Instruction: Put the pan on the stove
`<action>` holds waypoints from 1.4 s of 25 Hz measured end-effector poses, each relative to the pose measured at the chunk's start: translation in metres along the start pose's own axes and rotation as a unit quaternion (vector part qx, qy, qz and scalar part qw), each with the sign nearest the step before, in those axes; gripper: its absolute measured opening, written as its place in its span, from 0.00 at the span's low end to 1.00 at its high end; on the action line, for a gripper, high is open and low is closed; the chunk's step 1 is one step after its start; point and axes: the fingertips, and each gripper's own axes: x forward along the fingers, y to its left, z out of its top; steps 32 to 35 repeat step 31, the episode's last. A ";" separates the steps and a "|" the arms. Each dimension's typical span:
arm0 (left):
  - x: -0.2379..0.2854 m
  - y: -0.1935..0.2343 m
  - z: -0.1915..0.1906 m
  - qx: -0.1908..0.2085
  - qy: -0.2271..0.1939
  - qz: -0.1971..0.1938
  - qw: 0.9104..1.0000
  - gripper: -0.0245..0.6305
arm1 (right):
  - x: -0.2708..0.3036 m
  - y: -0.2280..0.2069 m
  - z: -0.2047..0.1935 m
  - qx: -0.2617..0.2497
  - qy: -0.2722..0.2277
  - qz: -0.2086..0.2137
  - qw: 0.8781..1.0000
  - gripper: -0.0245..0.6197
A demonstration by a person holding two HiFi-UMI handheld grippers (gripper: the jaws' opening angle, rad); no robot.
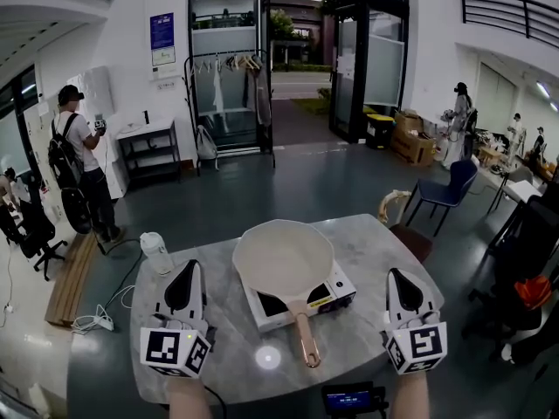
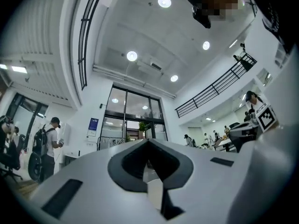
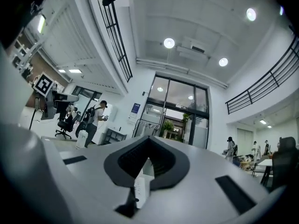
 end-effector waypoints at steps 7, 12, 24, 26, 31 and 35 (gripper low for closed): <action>0.001 -0.001 0.002 -0.001 -0.002 -0.012 1.000 0.05 | -0.004 0.002 0.012 -0.010 -0.009 -0.011 1.000 0.08; 0.004 -0.006 0.002 -0.001 -0.001 -0.019 1.000 0.05 | -0.005 0.004 0.010 -0.008 0.003 -0.014 1.000 0.08; 0.007 -0.005 -0.006 0.002 0.012 -0.029 1.000 0.05 | -0.001 0.017 0.008 -0.012 0.012 -0.005 1.000 0.08; 0.007 -0.006 -0.007 0.001 0.013 -0.030 0.999 0.05 | -0.001 0.017 0.008 -0.009 0.015 -0.006 1.000 0.08; 0.011 -0.009 -0.008 0.003 0.019 -0.037 0.999 0.05 | -0.001 0.015 0.009 -0.009 0.021 -0.008 1.000 0.08; 0.011 -0.009 -0.008 0.003 0.019 -0.037 0.999 0.05 | -0.001 0.015 0.009 -0.009 0.021 -0.008 1.000 0.08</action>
